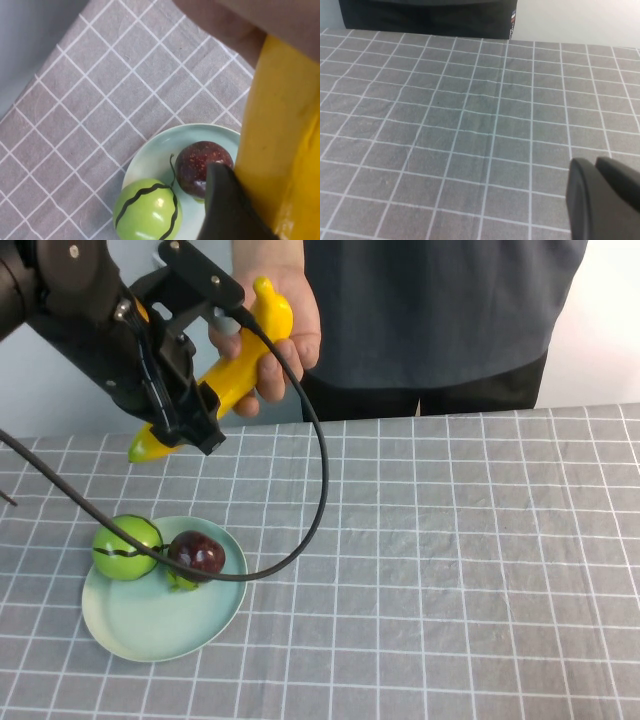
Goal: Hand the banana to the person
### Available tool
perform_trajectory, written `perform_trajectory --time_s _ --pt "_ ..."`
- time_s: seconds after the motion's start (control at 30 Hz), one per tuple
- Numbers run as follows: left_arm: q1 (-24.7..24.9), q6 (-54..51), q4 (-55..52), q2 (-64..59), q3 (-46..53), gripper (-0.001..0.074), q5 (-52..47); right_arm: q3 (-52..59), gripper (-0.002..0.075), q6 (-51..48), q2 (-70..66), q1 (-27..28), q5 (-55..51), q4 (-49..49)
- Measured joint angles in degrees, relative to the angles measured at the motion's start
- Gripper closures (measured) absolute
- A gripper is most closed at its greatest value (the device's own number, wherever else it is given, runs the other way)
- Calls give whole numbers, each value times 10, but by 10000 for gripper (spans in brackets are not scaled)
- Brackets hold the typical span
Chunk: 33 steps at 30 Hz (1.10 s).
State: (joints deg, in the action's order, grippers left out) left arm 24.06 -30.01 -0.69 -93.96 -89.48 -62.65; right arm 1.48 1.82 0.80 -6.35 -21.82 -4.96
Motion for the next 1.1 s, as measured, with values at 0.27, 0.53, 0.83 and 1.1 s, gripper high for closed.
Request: perform_trajectory --time_s 0.27,0.53,0.83,1.1 --pt "1 6 0 1 0 300 2 0 735 0 0 0 0 0" --pt "1 35 -4 143 69 116 47 0 735 0 0 0 0 0" --pt "1 110 -7 419 240 645 53 0 735 0 0 0 0 0" --pt "1 175 -4 645 400 729 90 0 735 0 0 0 0 0"
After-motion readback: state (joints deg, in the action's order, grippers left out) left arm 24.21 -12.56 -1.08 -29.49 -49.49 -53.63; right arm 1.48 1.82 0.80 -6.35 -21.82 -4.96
